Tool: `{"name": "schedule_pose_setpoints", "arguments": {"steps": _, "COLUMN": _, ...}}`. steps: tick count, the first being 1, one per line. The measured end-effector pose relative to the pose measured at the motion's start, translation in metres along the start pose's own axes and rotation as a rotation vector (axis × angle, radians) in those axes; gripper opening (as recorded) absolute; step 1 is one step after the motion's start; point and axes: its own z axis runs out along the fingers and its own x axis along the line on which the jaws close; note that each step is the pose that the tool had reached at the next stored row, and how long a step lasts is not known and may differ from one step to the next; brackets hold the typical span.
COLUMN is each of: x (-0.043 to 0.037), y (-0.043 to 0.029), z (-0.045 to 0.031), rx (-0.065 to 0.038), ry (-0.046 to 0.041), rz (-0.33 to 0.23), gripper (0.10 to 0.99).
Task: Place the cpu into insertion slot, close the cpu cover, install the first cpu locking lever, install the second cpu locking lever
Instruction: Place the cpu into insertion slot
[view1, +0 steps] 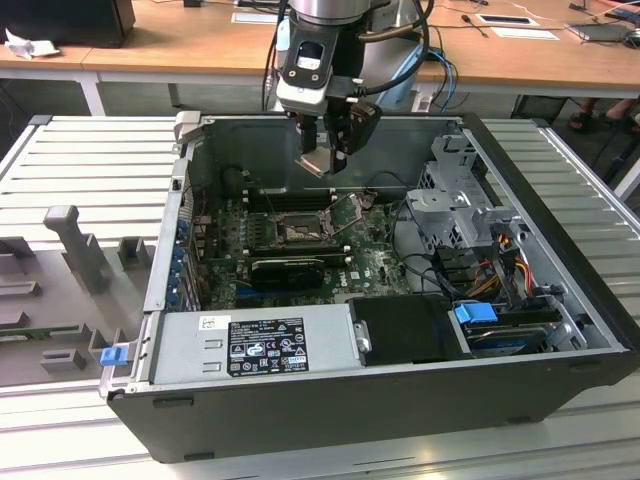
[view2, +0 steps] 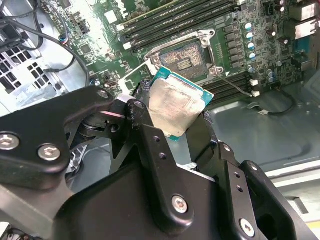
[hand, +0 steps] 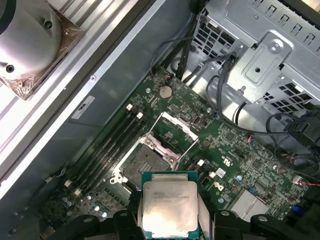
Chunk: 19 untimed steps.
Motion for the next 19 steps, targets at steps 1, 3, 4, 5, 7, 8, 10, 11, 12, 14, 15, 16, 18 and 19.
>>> {"name": "schedule_pose_setpoints", "arguments": {"steps": 1, "x": 0.0, "y": 0.0, "z": 0.0, "rx": 0.0, "ry": -0.0003, "rz": 0.003, "gripper": 0.533}}
{"name": "schedule_pose_setpoints", "arguments": {"steps": 3, "x": 0.0, "y": 0.0, "z": 0.0, "rx": 0.0, "ry": -0.0006, "rz": 0.007, "gripper": 0.533}}
{"name": "schedule_pose_setpoints", "arguments": {"steps": 4, "x": 0.0, "y": 0.0, "z": 0.0, "rx": 0.0, "ry": -0.0008, "rz": 0.01, "gripper": 0.533}}
{"name": "schedule_pose_setpoints", "arguments": {"steps": 5, "x": 0.0, "y": 0.0, "z": 0.0, "rx": 0.0, "ry": -0.0011, "rz": 0.013, "gripper": 0.533}}
{"name": "schedule_pose_setpoints", "arguments": {"steps": 7, "x": 0.0, "y": 0.0, "z": 0.0001, "rx": 0.0, "ry": -0.0019, "rz": 0.022, "gripper": 0.533}}
{"name": "schedule_pose_setpoints", "arguments": {"steps": 8, "x": 0.0, "y": 0.0, "z": 0.0004, "rx": -0.001, "ry": -0.0031, "rz": 0.037, "gripper": 0.533}}
{"name": "schedule_pose_setpoints", "arguments": {"steps": 10, "x": 0.0, "y": -0.0001, "z": 0.0011, "rx": -0.001, "ry": -0.0057, "rz": 0.066, "gripper": 0.533}}
{"name": "schedule_pose_setpoints", "arguments": {"steps": 11, "x": 0.0, "y": -0.0001, "z": 0.0014, "rx": -0.001, "ry": -0.0068, "rz": 0.077, "gripper": 0.533}}
{"name": "schedule_pose_setpoints", "arguments": {"steps": 12, "x": 0.0, "y": -0.0002, "z": 0.0018, "rx": -0.001, "ry": -0.0081, "rz": 0.092, "gripper": 0.533}}
{"name": "schedule_pose_setpoints", "arguments": {"steps": 14, "x": -0.0001, "y": -0.0002, "z": 0.002, "rx": -0.002, "ry": -0.0103, "rz": 0.119, "gripper": 0.533}}
{"name": "schedule_pose_setpoints", "arguments": {"steps": 15, "x": -0.0001, "y": -0.0002, "z": 0.002, "rx": -0.002, "ry": -0.0106, "rz": 0.122, "gripper": 0.533}}
{"name": "schedule_pose_setpoints", "arguments": {"steps": 16, "x": 0.0, "y": -0.0002, "z": 0.0021, "rx": -0.002, "ry": -0.0109, "rz": 0.126, "gripper": 0.533}}
{"name": "schedule_pose_setpoints", "arguments": {"steps": 18, "x": 0.0, "y": -0.0002, "z": 0.0027, "rx": -0.002, "ry": -0.0111, "rz": 0.13, "gripper": 0.533}}
{"name": "schedule_pose_setpoints", "arguments": {"steps": 19, "x": -0.0001, "y": -0.0003, "z": 0.0032, "rx": -0.002, "ry": -0.0112, "rz": 0.132, "gripper": 0.533}}
